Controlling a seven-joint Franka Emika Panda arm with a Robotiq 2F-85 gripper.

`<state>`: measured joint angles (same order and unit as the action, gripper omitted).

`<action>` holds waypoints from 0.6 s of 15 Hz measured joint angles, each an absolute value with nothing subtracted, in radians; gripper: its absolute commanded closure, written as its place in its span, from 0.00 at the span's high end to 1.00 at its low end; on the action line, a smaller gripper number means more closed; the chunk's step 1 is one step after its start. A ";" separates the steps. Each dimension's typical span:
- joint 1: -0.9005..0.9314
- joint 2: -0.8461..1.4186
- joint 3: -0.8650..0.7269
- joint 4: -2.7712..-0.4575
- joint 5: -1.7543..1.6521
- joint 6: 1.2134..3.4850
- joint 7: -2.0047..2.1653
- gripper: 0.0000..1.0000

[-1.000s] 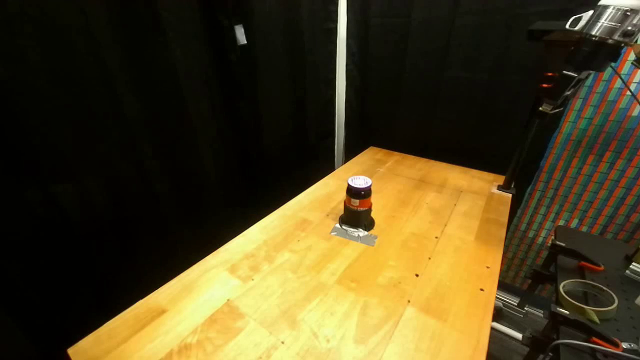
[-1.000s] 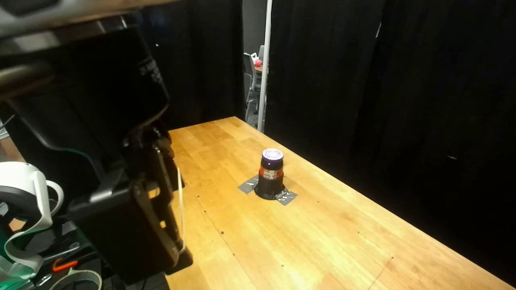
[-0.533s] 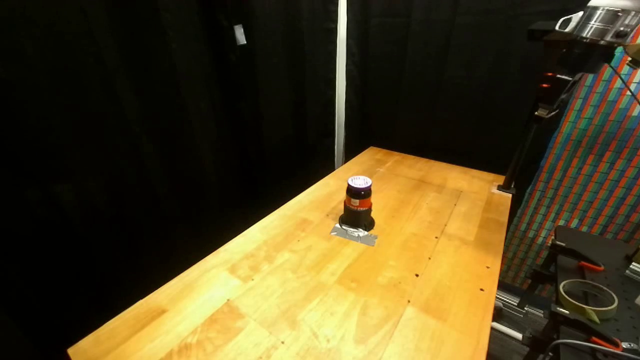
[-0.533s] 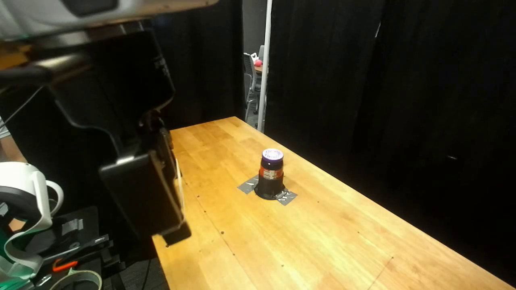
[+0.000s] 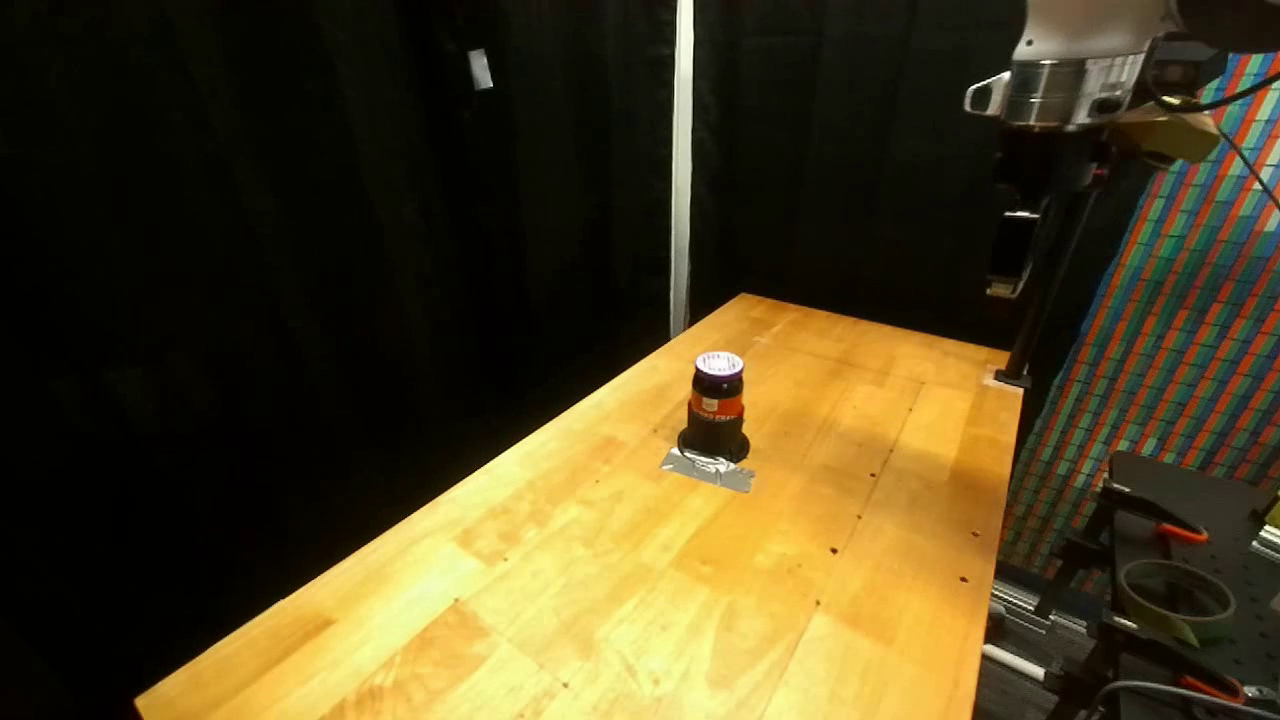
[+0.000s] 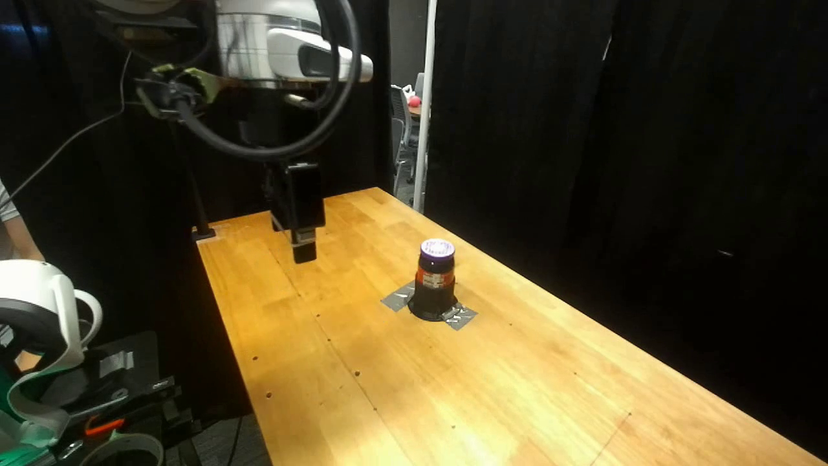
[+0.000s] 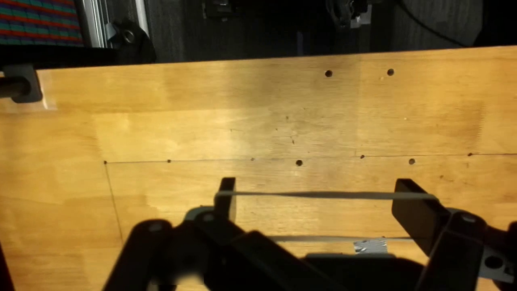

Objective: Put the elastic around the bottle

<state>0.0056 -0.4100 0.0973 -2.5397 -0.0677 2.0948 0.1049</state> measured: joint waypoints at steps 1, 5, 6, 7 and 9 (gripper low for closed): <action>0.018 -0.350 0.112 -2.497 -0.067 2.101 0.124 1.00; 0.044 -0.126 0.150 -2.335 -0.083 2.172 0.187 1.00; 0.052 -0.076 0.153 -2.301 -0.101 2.214 0.197 1.00; 0.060 -0.030 0.154 -2.269 -0.118 2.259 0.206 1.00; 0.074 0.058 0.154 -2.212 -0.151 2.346 0.213 1.00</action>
